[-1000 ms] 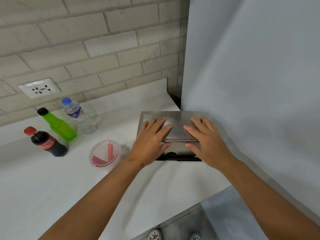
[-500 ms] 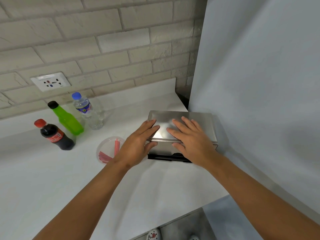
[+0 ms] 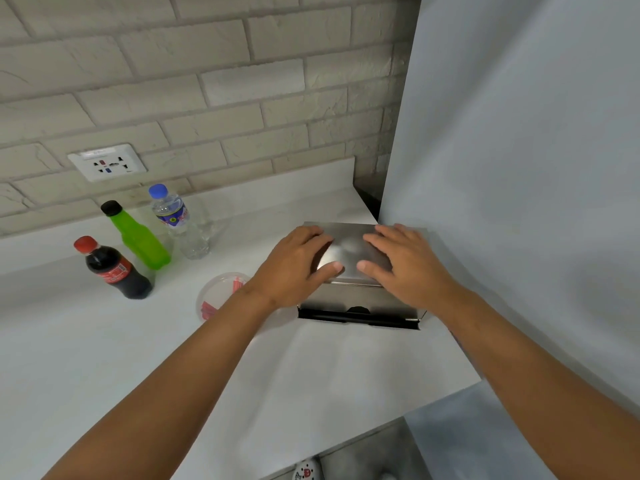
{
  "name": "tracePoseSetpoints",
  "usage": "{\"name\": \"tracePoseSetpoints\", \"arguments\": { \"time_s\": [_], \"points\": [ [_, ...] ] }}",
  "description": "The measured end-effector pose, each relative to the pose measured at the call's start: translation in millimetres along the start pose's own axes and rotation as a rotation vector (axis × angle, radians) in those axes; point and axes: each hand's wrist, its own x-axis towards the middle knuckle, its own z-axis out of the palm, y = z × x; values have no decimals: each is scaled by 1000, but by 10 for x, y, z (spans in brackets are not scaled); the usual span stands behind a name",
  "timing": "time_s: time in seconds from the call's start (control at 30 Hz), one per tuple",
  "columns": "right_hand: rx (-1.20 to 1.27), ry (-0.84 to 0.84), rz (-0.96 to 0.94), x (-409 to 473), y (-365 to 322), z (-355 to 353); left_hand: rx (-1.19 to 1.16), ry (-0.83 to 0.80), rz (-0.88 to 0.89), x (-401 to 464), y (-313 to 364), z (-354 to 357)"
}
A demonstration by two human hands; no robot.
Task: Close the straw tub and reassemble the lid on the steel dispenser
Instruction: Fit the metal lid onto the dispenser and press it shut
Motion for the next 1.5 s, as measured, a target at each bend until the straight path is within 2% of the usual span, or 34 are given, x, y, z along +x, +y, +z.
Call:
{"name": "tracePoseSetpoints", "arguments": {
  "time_s": [0.2,0.53,0.87,0.93,1.03,1.13,1.3,1.5],
  "points": [
    [-106,27,31,57,116,50,99,-59,-3,298,101,98],
    [-175,148,-14,34,152,153,120,-2,-45,305,147,243],
    [-116,430,-14,-37,152,267,12,28,-82,271,147,288],
    [-182,379,59,-38,110,244,-4,39,-101,256,164,296],
    [-286,207,177,-15,52,204,7,57,-106,233,174,308],
    [-275,124,186,17,72,189,17,56,-114,214,181,308],
    [-255,103,185,51,98,182,21,59,-117,219,172,305],
    [-219,161,172,-15,87,185,-94,175,-153,177,152,351]
  ]
}}
